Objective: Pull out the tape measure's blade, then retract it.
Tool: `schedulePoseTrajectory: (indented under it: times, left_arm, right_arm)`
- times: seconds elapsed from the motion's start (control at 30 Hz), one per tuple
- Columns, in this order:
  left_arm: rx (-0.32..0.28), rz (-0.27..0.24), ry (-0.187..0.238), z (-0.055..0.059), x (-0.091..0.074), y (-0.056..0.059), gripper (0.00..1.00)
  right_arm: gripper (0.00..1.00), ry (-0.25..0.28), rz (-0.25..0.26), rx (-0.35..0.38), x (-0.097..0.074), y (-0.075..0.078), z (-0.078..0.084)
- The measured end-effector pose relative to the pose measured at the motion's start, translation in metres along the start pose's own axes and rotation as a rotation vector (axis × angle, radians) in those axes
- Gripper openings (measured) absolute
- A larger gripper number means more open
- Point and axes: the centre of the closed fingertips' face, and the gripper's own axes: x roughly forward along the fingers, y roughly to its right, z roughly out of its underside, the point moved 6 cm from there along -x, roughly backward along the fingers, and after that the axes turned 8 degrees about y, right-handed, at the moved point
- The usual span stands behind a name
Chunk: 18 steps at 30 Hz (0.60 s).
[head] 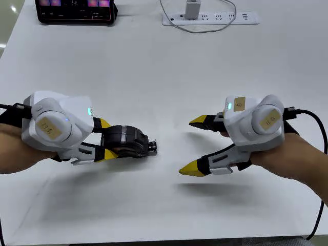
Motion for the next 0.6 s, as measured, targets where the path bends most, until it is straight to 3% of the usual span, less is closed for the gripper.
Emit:
schedulePoseTrajectory:
  times: [0.6]
  left_arm:
    - [-0.013,0.007,-0.001,0.000,-0.001,-0.001,0.24]
  right_arm:
    - [0.49,0.013,-0.043,-0.034,0.028,0.006,-0.004]
